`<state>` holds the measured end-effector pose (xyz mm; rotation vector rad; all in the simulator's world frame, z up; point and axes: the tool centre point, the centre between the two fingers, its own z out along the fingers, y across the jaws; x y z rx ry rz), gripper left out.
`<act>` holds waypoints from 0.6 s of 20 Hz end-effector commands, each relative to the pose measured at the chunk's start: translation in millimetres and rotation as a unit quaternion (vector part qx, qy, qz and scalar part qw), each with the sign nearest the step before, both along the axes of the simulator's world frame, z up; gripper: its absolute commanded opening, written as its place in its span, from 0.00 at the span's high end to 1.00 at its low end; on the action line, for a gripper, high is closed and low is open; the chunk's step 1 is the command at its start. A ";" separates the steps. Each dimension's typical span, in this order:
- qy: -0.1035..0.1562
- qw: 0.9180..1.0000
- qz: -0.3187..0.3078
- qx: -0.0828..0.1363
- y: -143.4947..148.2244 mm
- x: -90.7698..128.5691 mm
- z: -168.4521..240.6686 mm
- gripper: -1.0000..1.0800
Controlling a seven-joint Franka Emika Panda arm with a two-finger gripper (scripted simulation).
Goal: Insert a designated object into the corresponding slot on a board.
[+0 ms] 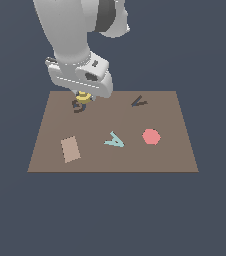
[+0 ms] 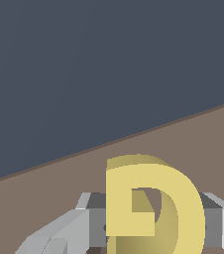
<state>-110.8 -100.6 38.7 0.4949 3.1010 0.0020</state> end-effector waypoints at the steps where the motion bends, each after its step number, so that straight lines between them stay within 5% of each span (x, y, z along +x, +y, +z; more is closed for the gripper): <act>1: 0.000 0.999 0.046 0.000 -4.8 3.7 0.5 1.00; 12: 0.000 0.980 0.198 0.000 -17.7 19.6 1.5 1.00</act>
